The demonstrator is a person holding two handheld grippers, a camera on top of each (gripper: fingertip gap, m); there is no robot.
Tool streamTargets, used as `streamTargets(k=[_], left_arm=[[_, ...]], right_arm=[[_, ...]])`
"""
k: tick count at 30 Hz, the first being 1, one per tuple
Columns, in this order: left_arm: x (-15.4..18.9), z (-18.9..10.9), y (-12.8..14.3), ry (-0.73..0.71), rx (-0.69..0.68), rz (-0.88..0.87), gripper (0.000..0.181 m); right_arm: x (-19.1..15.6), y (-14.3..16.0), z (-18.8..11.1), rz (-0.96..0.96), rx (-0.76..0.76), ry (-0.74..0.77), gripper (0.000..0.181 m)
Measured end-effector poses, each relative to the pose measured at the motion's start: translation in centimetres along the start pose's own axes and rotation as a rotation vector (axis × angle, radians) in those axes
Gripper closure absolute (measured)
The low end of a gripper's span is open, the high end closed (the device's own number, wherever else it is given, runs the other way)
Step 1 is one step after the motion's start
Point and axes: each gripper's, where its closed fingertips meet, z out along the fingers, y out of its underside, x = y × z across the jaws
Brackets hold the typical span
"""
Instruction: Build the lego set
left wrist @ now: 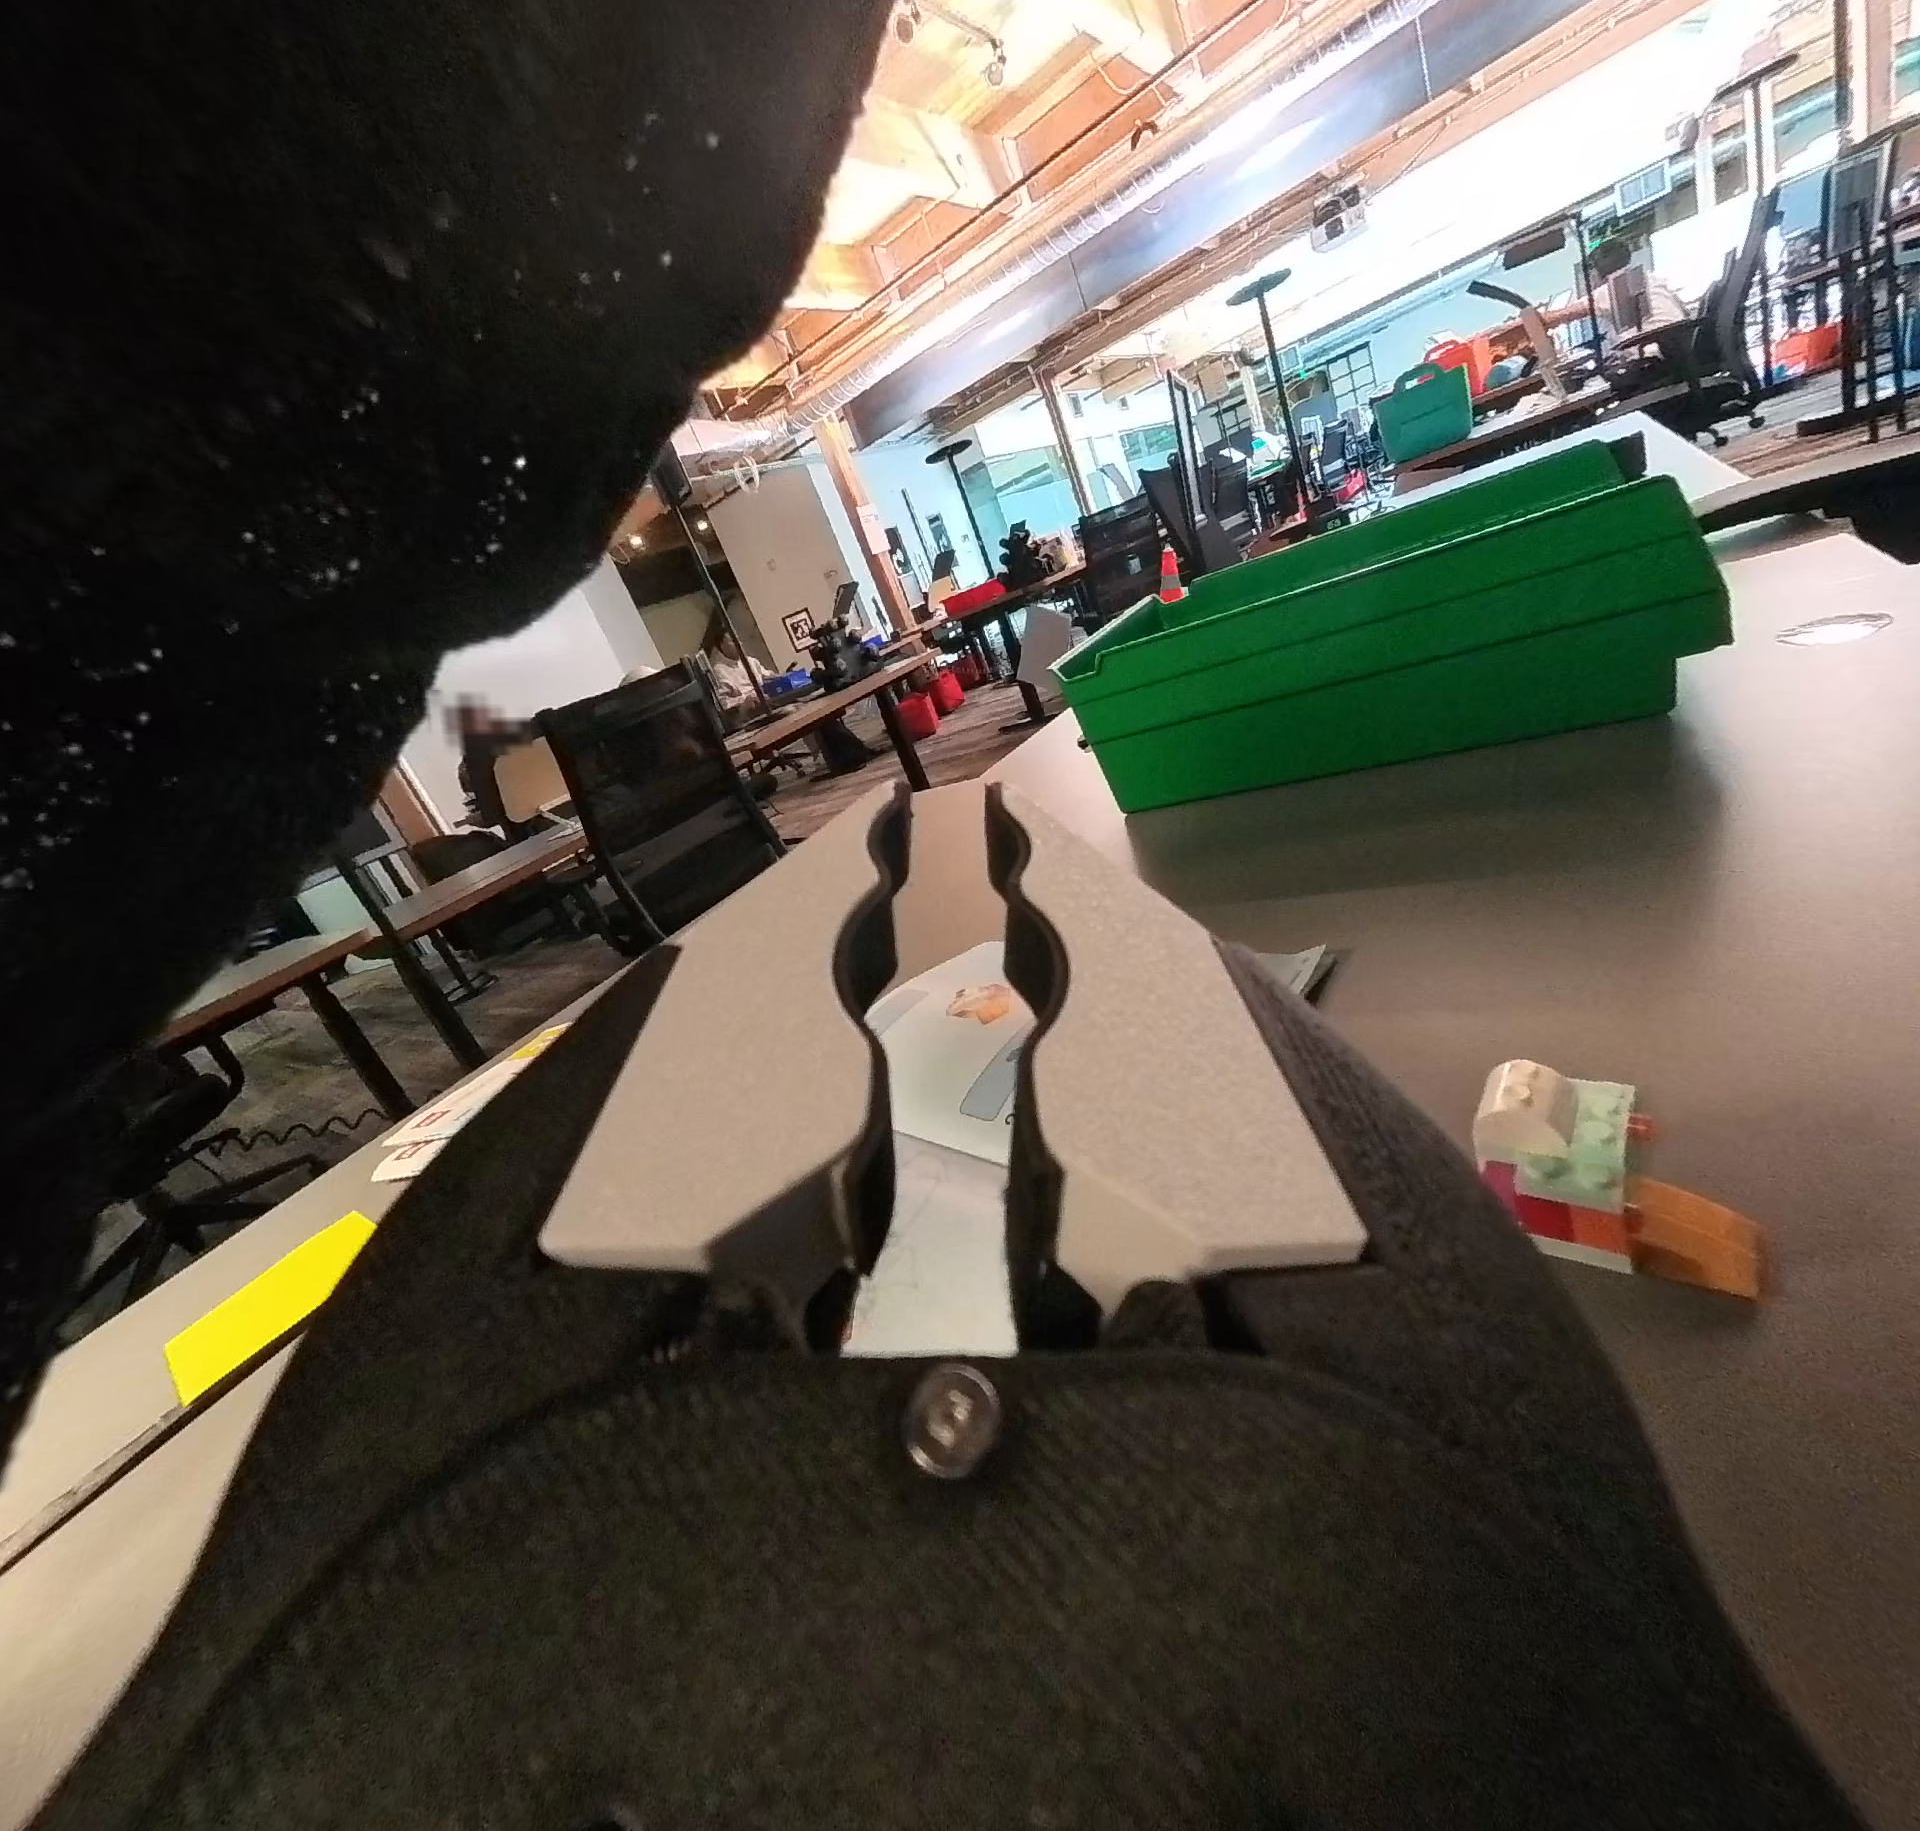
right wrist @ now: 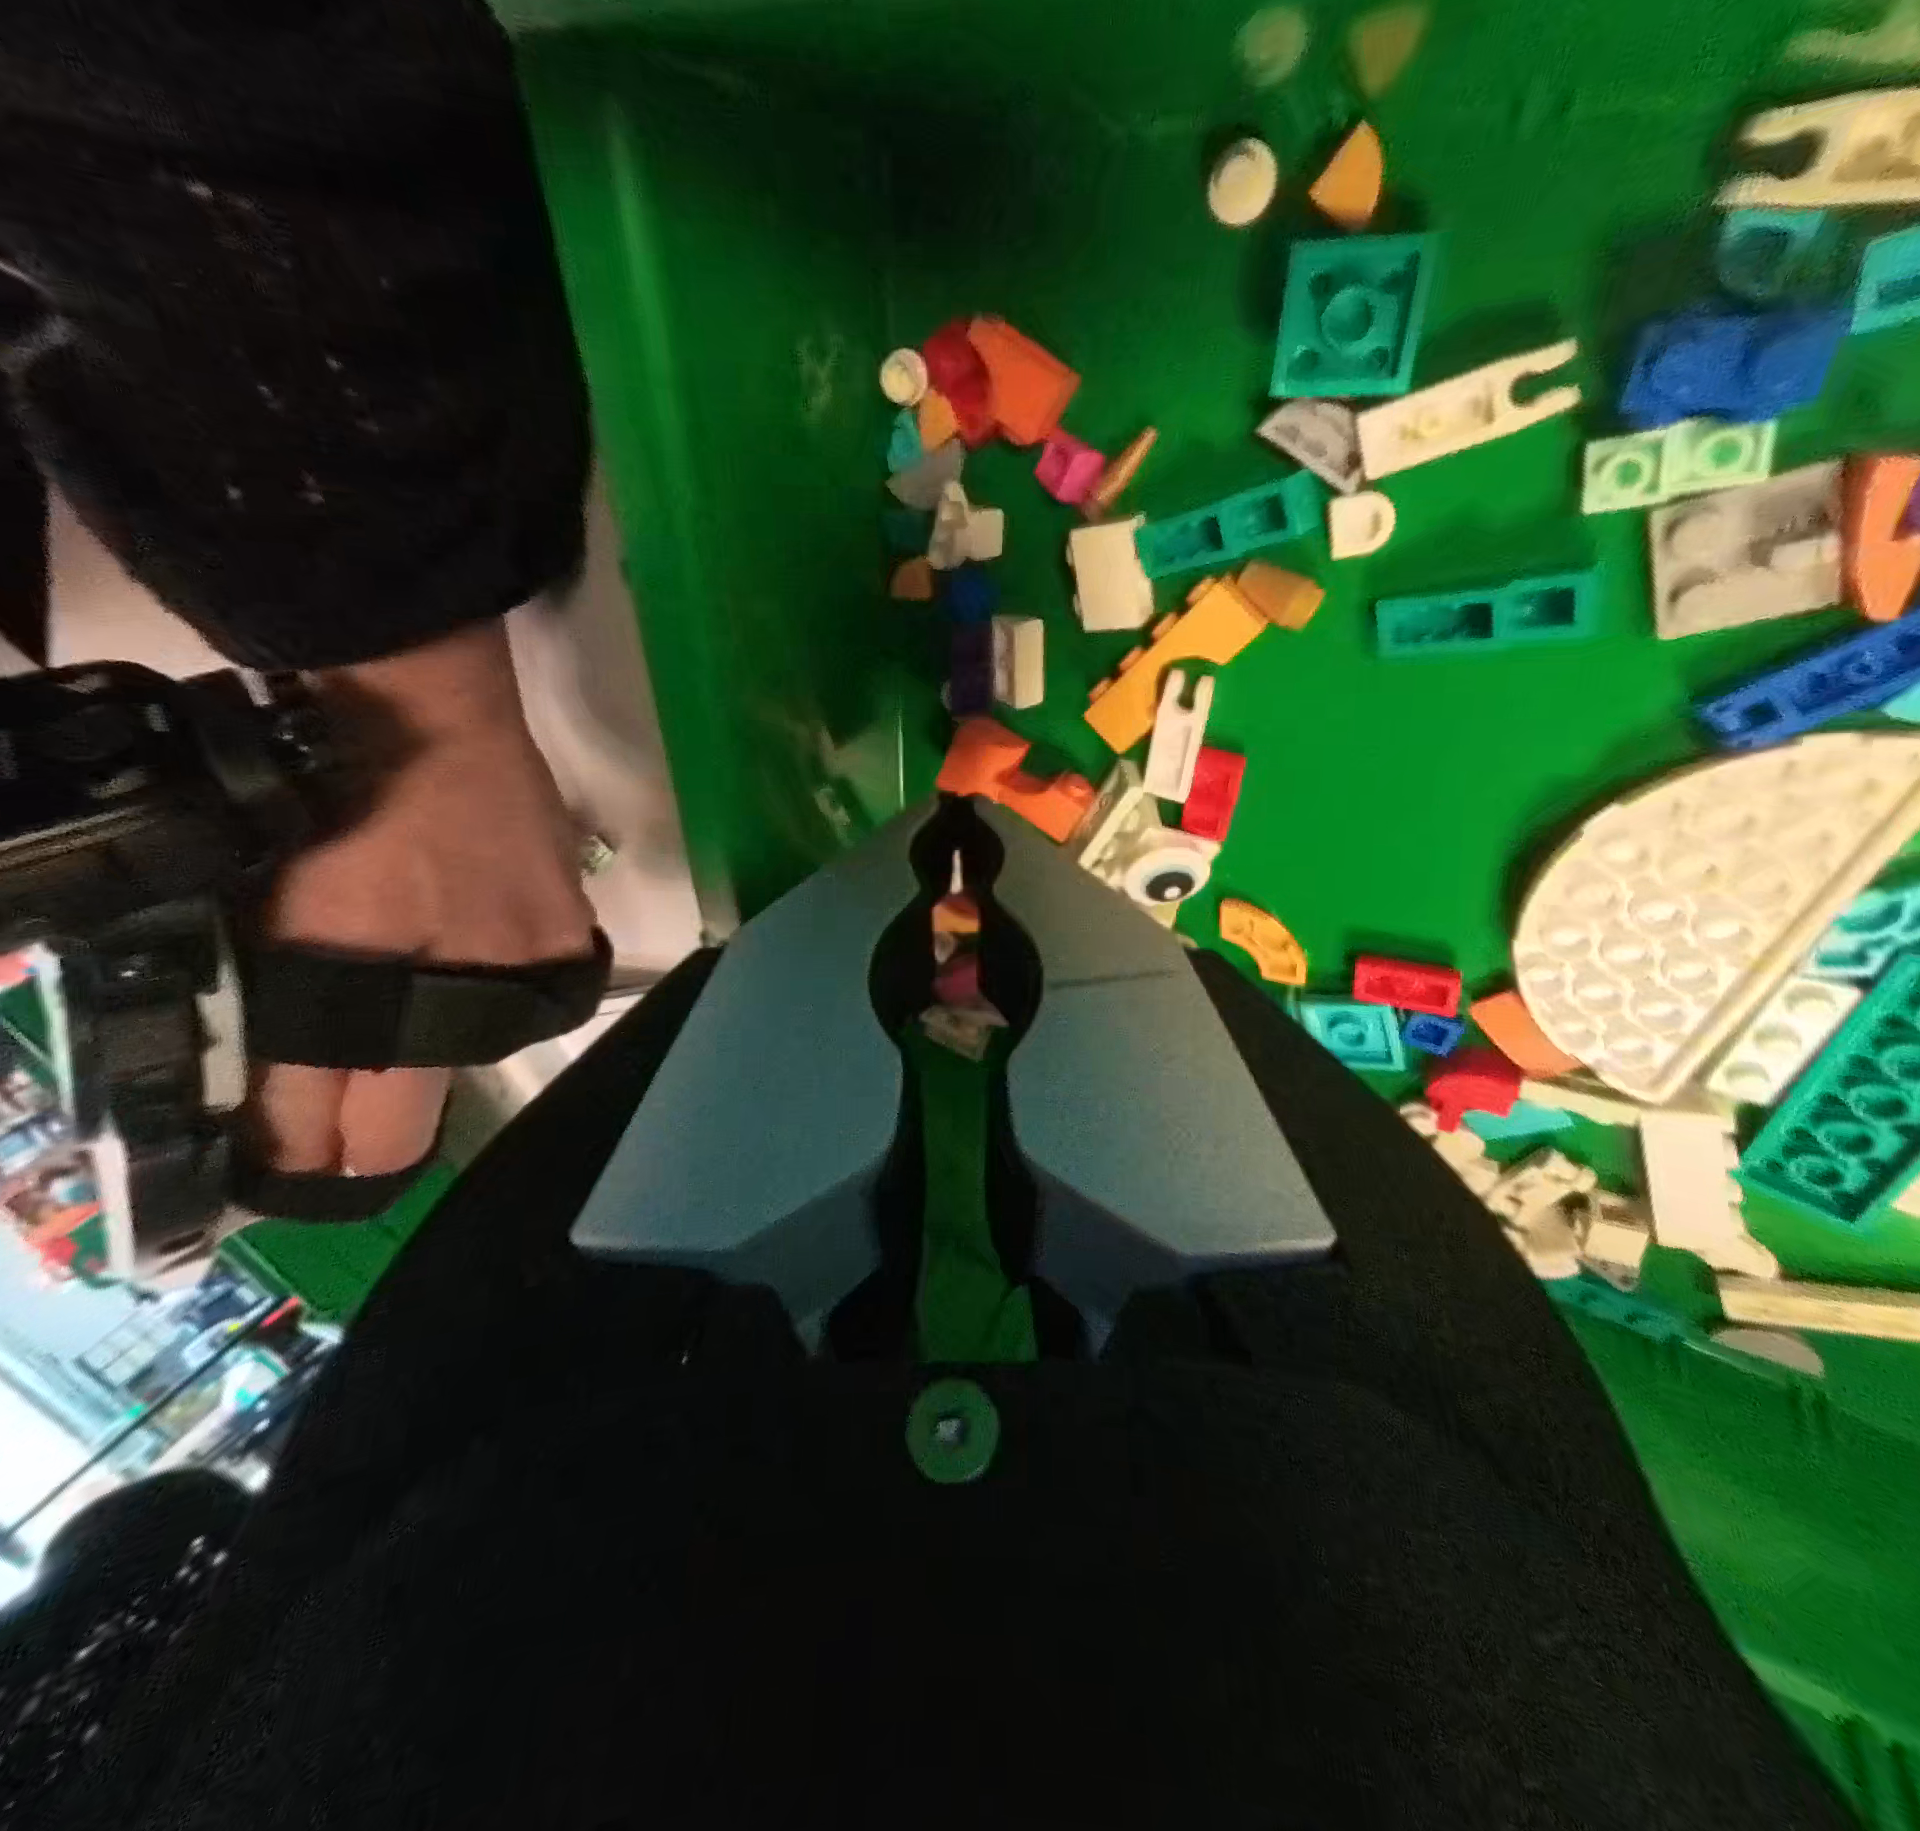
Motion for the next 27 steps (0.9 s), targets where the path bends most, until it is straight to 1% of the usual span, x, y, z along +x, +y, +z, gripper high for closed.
streamTargets(k=[2, 4, 5, 6, 8, 9, 10, 11, 12, 15, 16, 18, 19, 24, 27], left_arm=[[0.0, 0.0, 0.0, 0.000, 0.000, 0.000, 0.168], [-0.1, 0.0, 0.0, -0.001, 0.000, -0.001, 0.168], [-0.1, 0.0, 0.0, -0.001, -0.001, -0.003, 0.168], [-0.1, 0.0, 0.0, -0.001, -0.001, -0.005, 0.168], [-0.1, 0.0, 0.0, -0.002, -0.001, -0.005, 0.168], [-0.1, 0.0, 0.0, -0.001, -0.001, -0.005, 0.168], [-0.1, 0.0, 0.0, -0.001, 0.000, -0.004, 0.168], [-0.1, 0.0, 0.0, -0.001, -0.001, -0.002, 0.168], [-0.1, 0.0, 0.0, -0.001, -0.001, -0.002, 0.168], [-0.1, 0.0, 0.0, -0.001, 0.000, -0.007, 0.168], [-0.1, 0.0, 0.0, -0.001, 0.000, -0.007, 0.168], [-0.1, 0.0, 0.0, -0.002, 0.000, -0.006, 0.168], [-0.1, 0.0, 0.0, -0.001, -0.001, -0.007, 0.168], [-0.1, -0.1, 0.0, -0.001, -0.001, -0.006, 0.168], [-0.1, -0.1, 0.0, 0.000, -0.001, -0.007, 0.168]], right_arm=[[0.7, 0.2, 0.5, -0.014, -0.028, 0.046, 0.181], [1.7, 0.0, 0.2, 0.015, -0.004, 0.094, 0.181], [2.9, -0.3, -0.4, 0.046, 0.023, 0.165, 0.181], [4.7, 0.0, -1.2, 0.082, 0.028, 0.272, 0.181], [7.8, 2.0, -2.8, 0.116, -0.049, 0.468, 0.181], [8.8, 3.0, -3.4, 0.109, -0.098, 0.541, 0.181], [9.2, 3.5, -3.8, 0.096, -0.123, 0.578, 0.181], [8.8, 3.5, -3.7, 0.081, -0.114, 0.562, 0.181], [7.7, 2.9, -3.1, 0.060, -0.079, 0.495, 0.181], [2.1, 0.8, -0.8, -0.013, 0.030, 0.167, 0.177], [0.7, 0.2, -0.2, -0.024, 0.052, 0.092, 0.175], [-0.6, -1.1, 0.5, -0.043, 0.099, 0.036, 0.164], [-0.7, -1.7, 0.7, -0.051, 0.116, 0.043, 0.158], [0.6, -4.4, 0.2, -0.202, 0.232, 0.244, 0.137], [1.4, -5.0, 0.2, -0.258, 0.255, 0.337, 0.126]])
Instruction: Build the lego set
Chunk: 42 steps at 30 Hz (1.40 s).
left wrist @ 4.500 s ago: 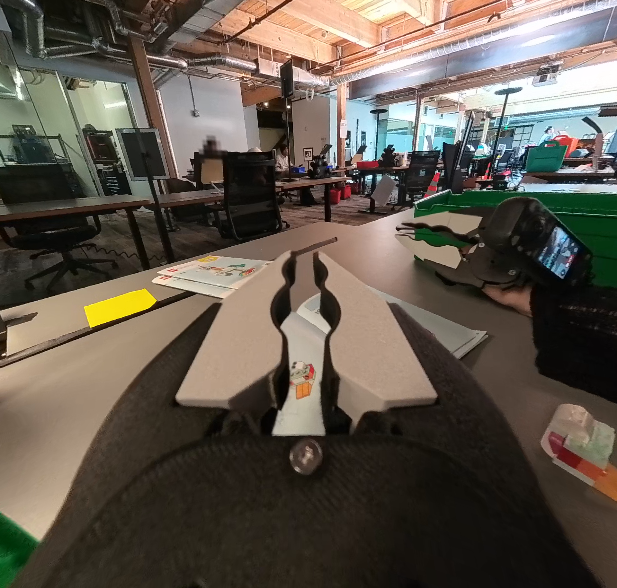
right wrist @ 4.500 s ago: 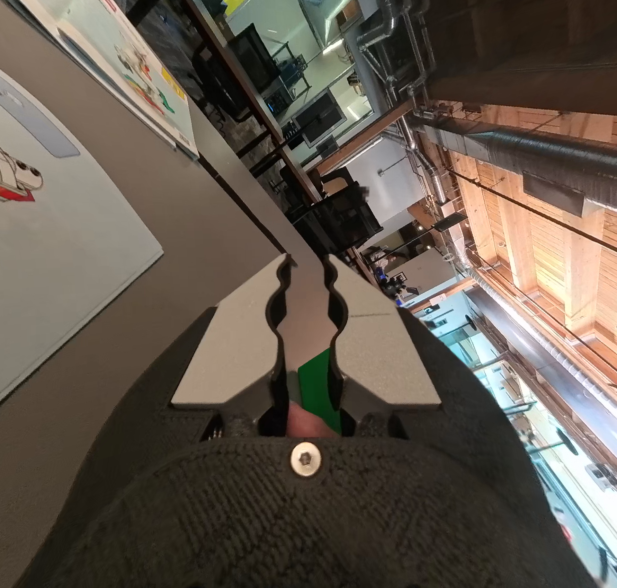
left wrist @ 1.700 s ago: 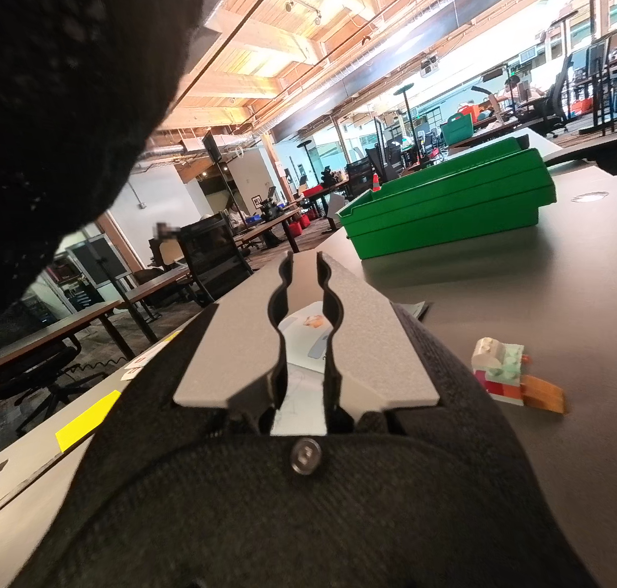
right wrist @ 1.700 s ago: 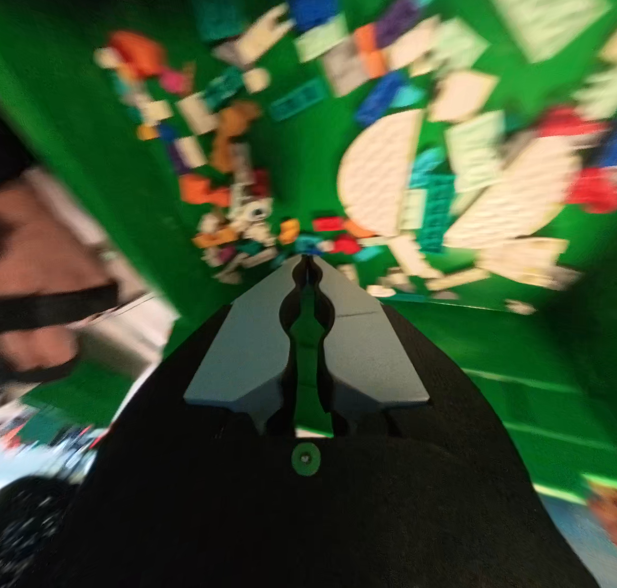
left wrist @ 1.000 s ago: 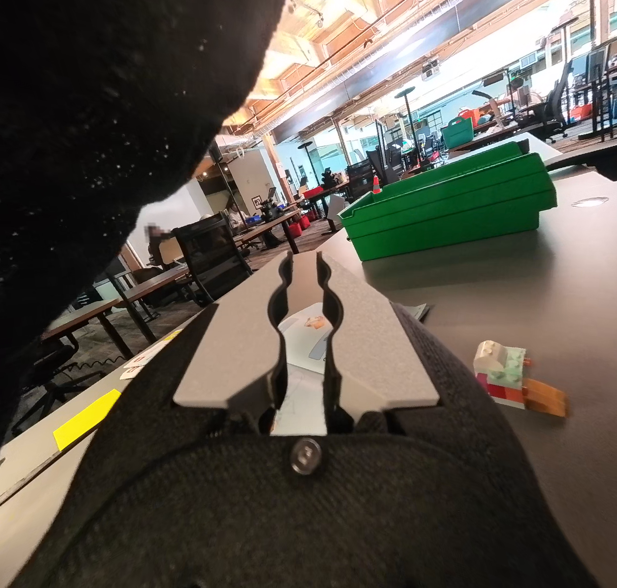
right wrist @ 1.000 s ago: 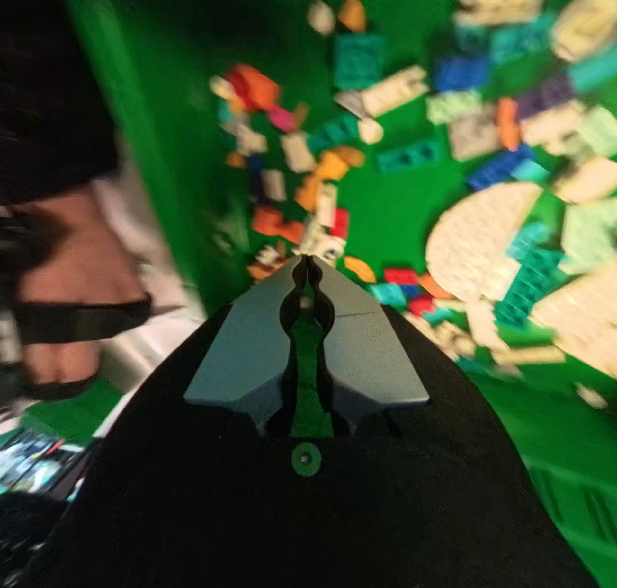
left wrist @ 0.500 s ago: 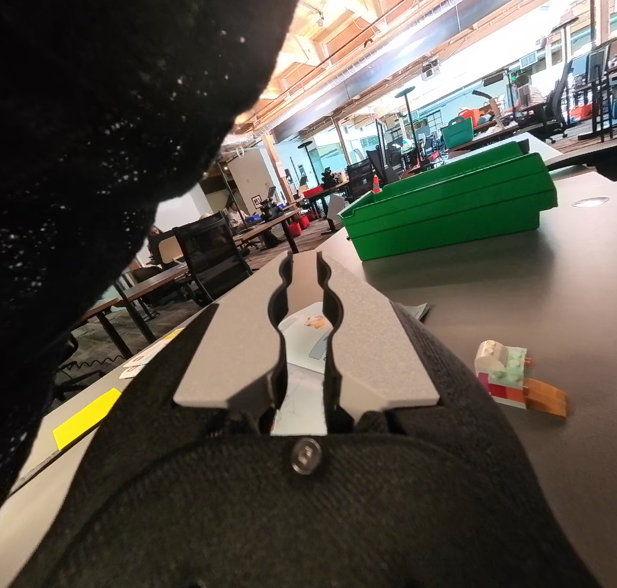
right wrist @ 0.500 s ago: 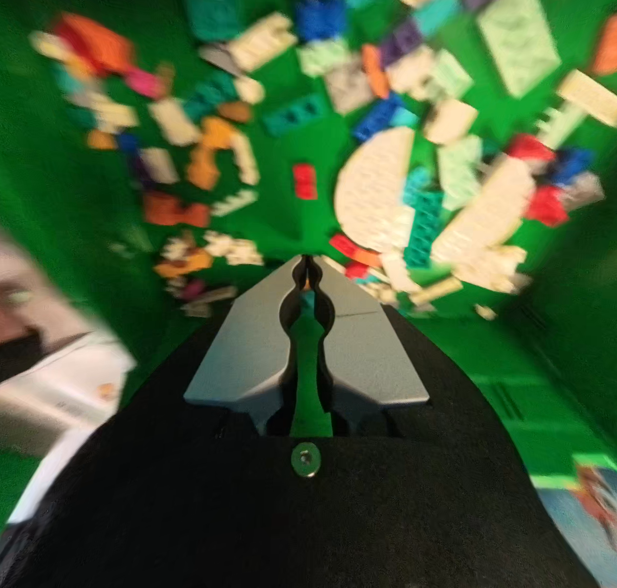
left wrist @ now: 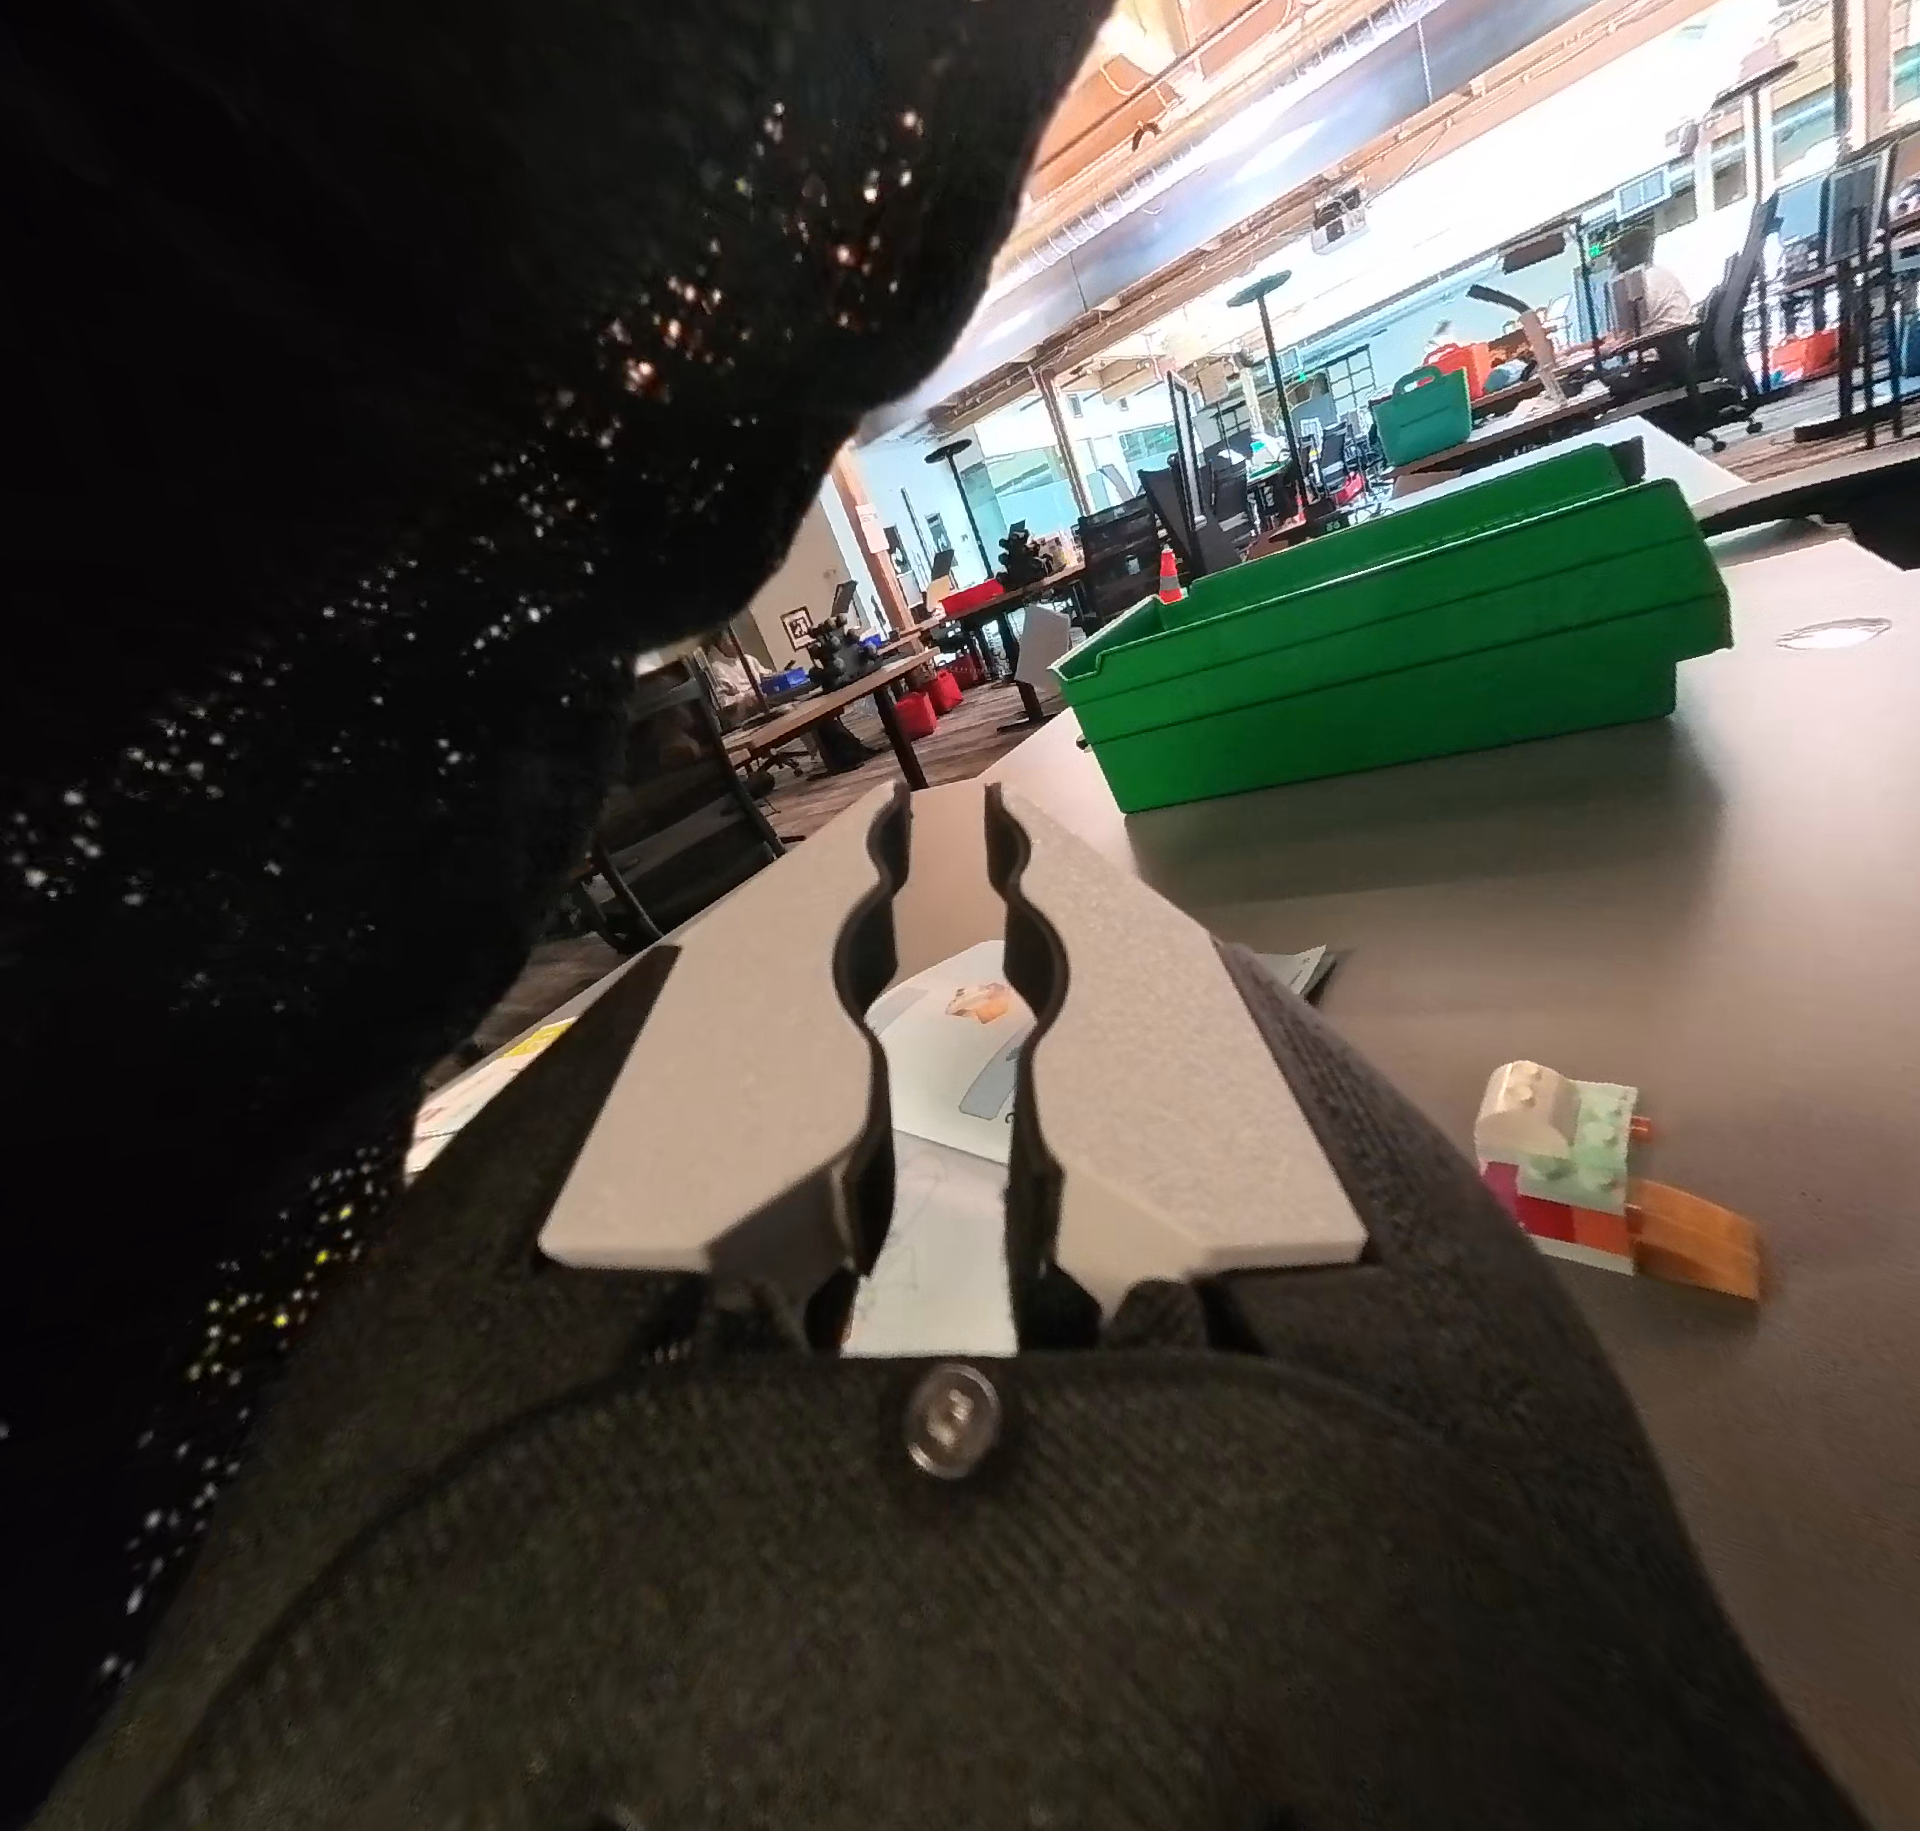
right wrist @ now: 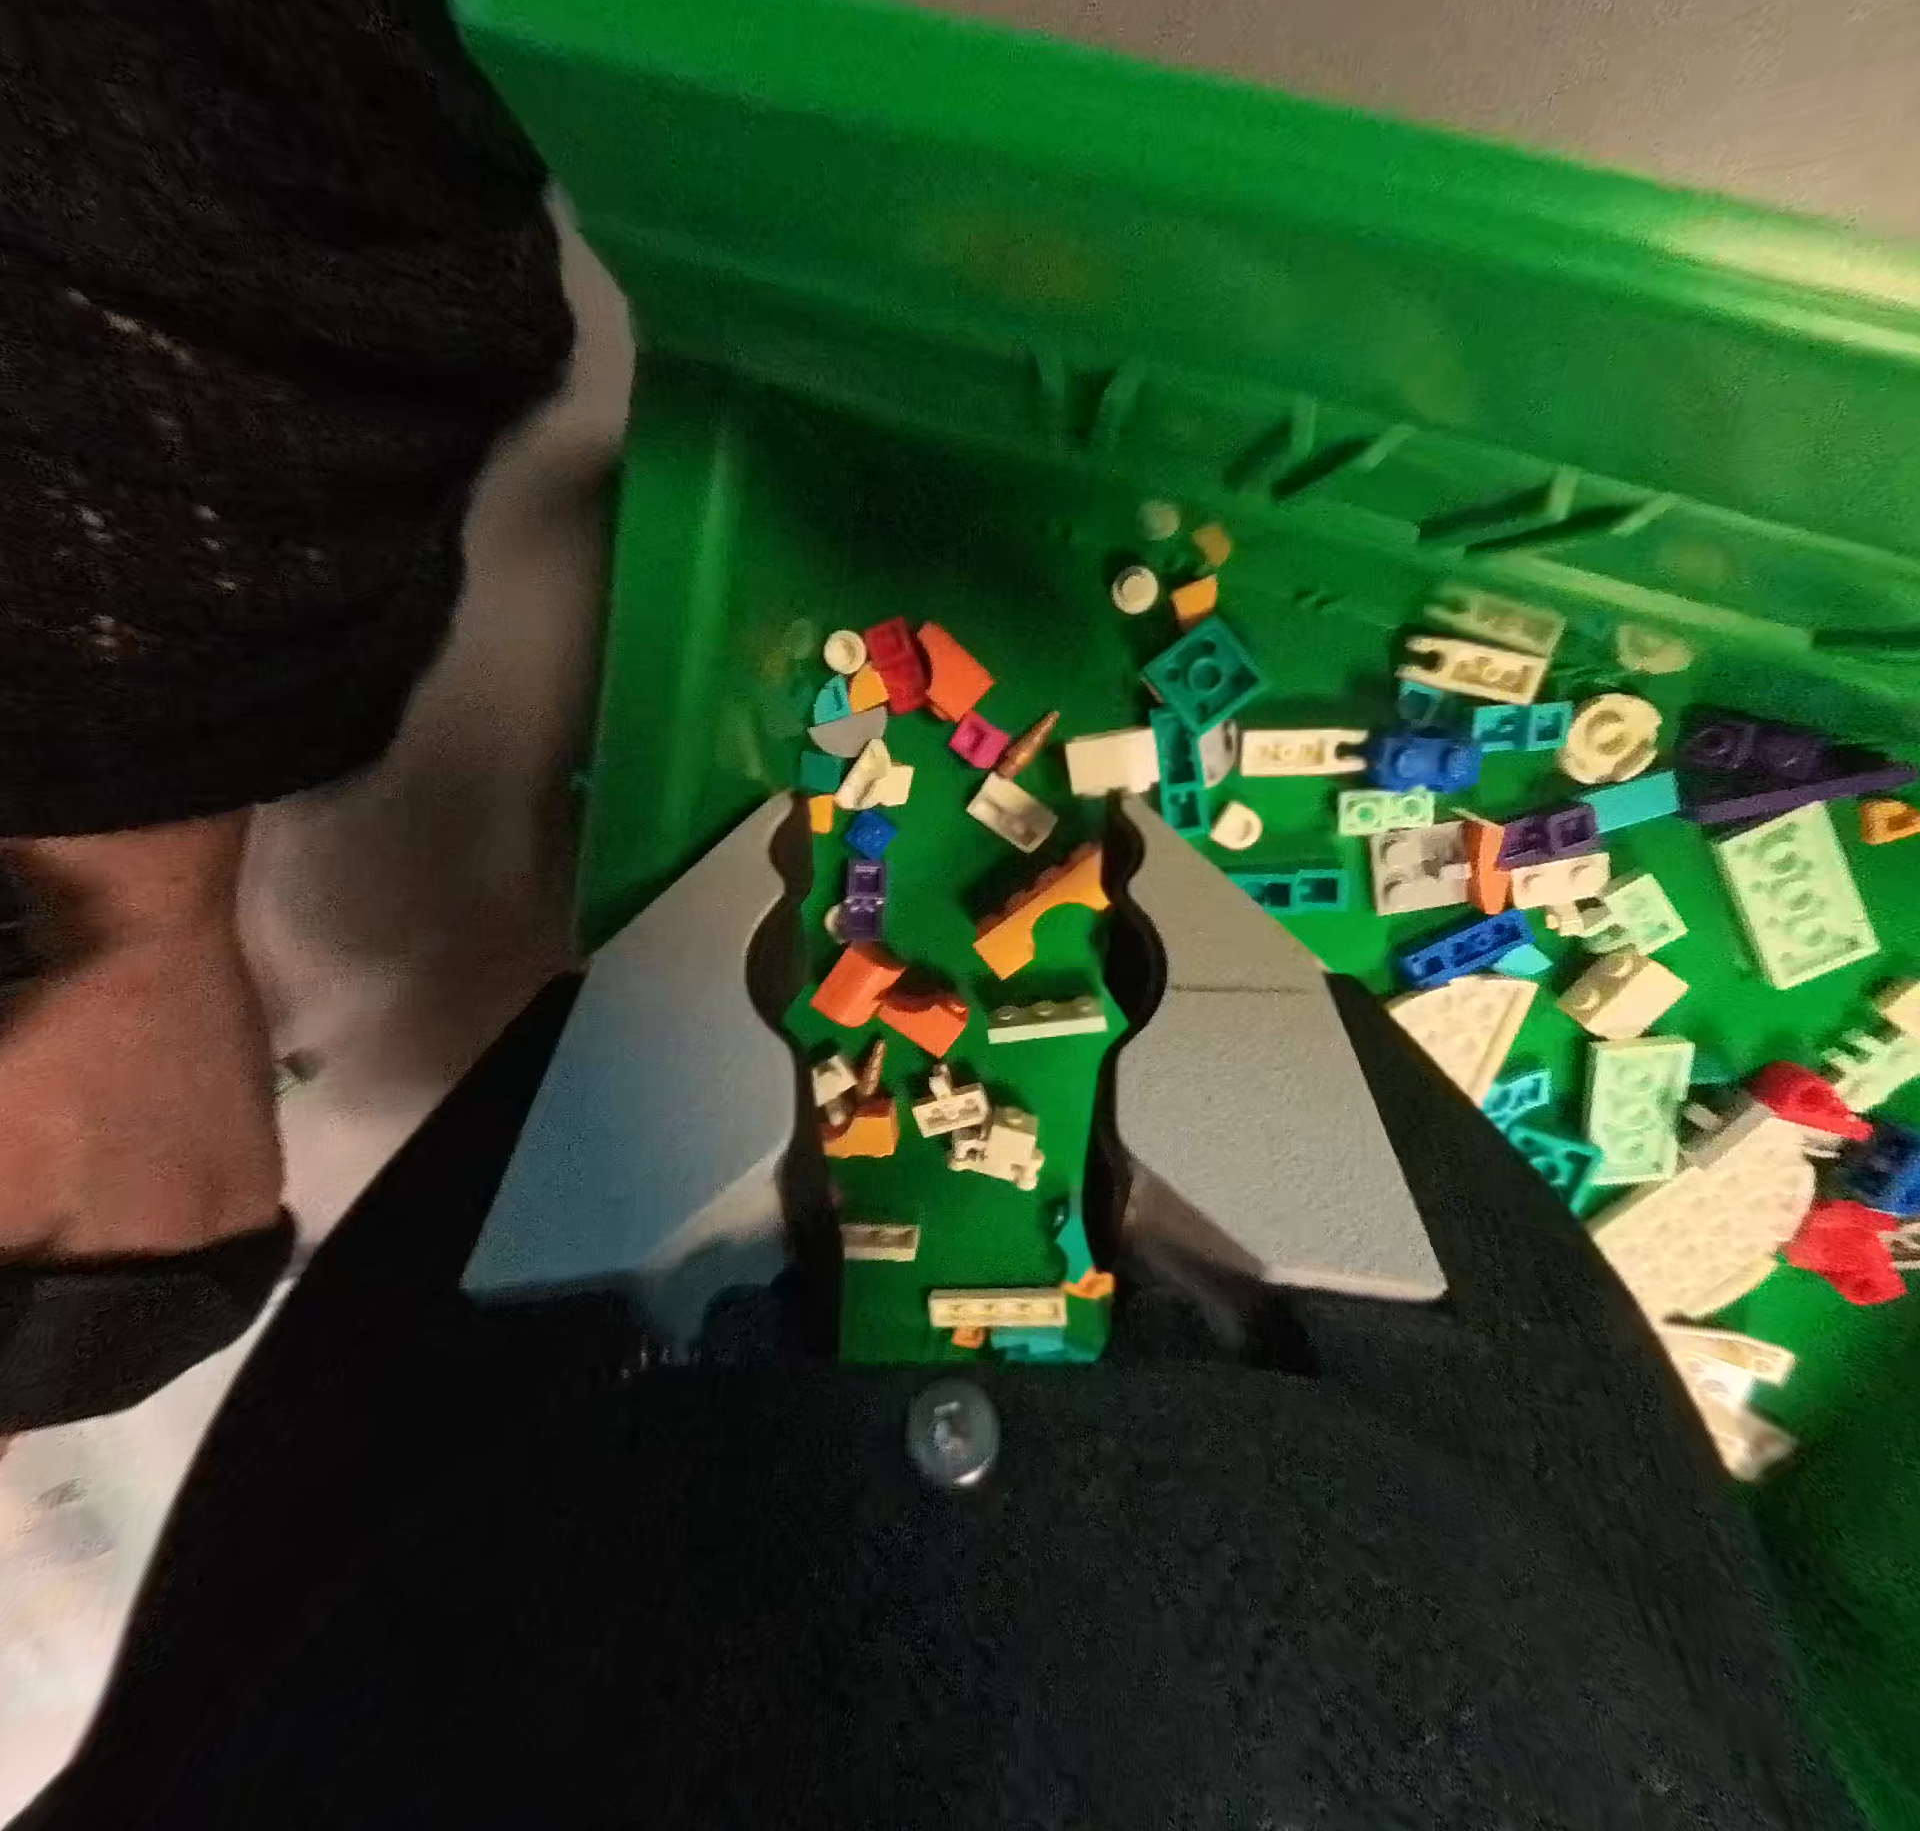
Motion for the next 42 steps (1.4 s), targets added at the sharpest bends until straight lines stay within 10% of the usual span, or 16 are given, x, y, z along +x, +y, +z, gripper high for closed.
streamTargets(k=[11, 23, 35, 42], left_arm=[[0.0, 0.0, 0.0, 0.000, -0.002, 0.002, 0.168], [0.1, 0.0, 0.1, 0.003, -0.004, 0.006, 0.168], [-0.1, 0.0, -0.1, -0.005, 0.001, 0.000, 0.168], [-0.3, 0.0, -0.1, -0.009, 0.004, -0.007, 0.168]], right_arm=[[3.7, 2.6, -1.0, 0.022, -0.054, 0.212, 0.117], [17.1, 6.8, -5.7, 0.885, 0.083, 0.541, 0.144], [9.1, 6.9, -3.1, 0.920, -0.067, 0.083, 0.146], [6.7, 8.4, -4.3, 0.558, -0.213, 0.091, 0.140]])
